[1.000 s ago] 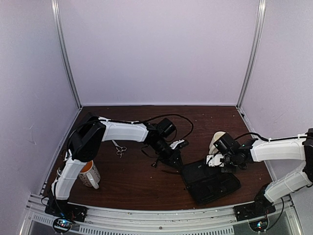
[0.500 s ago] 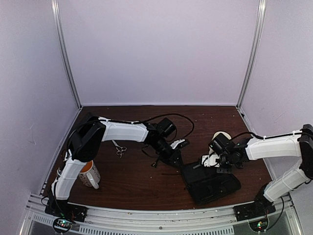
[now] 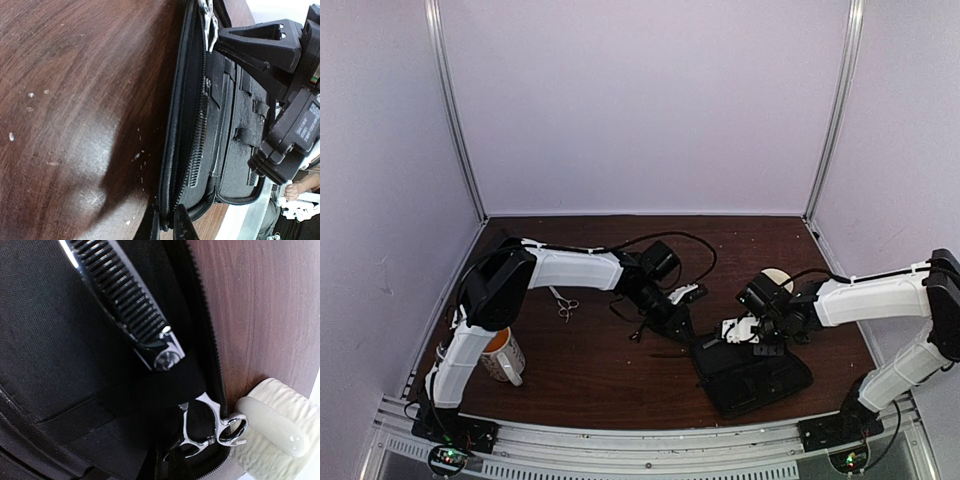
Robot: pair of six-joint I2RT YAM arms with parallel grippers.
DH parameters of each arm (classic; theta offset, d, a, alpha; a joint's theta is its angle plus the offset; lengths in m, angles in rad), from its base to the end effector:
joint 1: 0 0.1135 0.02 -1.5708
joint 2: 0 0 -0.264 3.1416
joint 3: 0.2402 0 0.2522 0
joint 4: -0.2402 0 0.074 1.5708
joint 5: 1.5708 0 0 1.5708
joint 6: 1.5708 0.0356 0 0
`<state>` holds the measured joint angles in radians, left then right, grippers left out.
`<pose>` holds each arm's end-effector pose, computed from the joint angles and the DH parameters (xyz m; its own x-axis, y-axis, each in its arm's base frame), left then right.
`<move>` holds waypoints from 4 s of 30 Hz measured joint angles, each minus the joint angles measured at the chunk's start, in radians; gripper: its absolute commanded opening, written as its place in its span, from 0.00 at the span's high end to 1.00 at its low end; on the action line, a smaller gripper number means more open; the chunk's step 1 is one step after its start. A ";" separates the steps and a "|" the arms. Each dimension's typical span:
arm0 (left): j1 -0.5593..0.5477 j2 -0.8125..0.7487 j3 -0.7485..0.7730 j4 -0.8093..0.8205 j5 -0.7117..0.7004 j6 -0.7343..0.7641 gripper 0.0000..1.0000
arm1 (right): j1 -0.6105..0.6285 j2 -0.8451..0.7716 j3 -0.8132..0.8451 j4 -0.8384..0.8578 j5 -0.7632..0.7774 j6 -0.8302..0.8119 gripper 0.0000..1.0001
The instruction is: Sort the hair-cutting tools
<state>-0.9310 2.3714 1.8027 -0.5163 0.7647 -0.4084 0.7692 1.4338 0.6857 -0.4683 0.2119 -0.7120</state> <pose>0.2756 -0.4116 0.1278 -0.7911 0.5830 -0.1854 0.4987 0.4391 -0.7473 0.1791 0.1630 0.1503 -0.1001 -0.9859 -0.1338 -0.9153 0.1440 -0.3761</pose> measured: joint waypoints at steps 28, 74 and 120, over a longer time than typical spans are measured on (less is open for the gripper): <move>0.000 -0.009 -0.010 0.029 -0.005 0.014 1.00 | -0.155 -0.120 0.045 -0.151 -0.238 -0.011 0.70; 0.002 -0.009 -0.013 0.040 -0.010 0.028 1.00 | -0.177 -0.157 0.077 -0.154 -0.302 0.038 0.67; 0.104 0.079 0.170 -0.303 0.040 0.298 1.00 | -0.185 -0.345 0.074 -0.214 -0.396 0.082 0.67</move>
<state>-0.8268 2.4500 1.9724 -0.8192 0.8051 -0.1104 0.5838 1.0885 0.7597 -0.6827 -0.1837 -0.6300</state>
